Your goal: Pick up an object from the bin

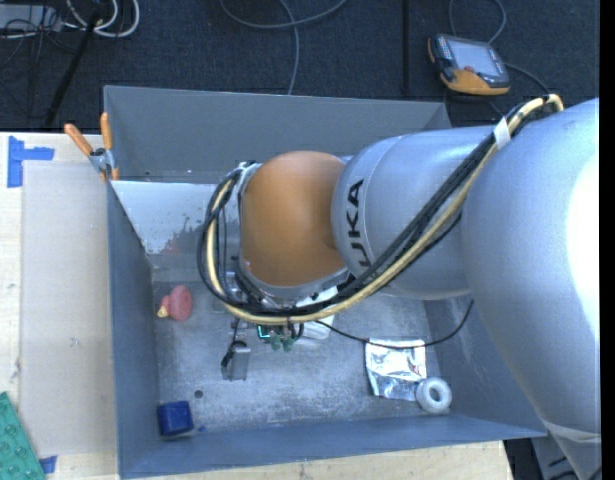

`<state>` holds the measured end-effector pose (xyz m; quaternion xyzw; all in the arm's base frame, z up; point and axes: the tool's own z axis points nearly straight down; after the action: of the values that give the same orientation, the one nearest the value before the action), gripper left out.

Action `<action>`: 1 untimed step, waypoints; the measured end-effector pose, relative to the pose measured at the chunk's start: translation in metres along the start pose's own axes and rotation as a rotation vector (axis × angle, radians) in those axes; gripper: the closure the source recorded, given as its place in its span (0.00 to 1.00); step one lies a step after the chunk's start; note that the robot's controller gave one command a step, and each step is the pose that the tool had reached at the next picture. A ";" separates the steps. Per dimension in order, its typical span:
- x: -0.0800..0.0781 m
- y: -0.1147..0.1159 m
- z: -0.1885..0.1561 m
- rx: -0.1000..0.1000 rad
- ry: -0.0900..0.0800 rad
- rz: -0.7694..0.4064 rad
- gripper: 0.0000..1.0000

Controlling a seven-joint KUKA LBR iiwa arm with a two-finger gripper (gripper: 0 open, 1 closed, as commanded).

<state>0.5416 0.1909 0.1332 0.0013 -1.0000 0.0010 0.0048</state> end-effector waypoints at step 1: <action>-0.074 0.048 0.067 -0.002 -0.010 -0.070 0.00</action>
Offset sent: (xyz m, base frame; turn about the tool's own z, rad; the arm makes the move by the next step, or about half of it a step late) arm 0.0729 0.0472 -0.0632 -0.0680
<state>0.6153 0.2392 0.0654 0.0362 -0.9993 -0.0003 -0.0003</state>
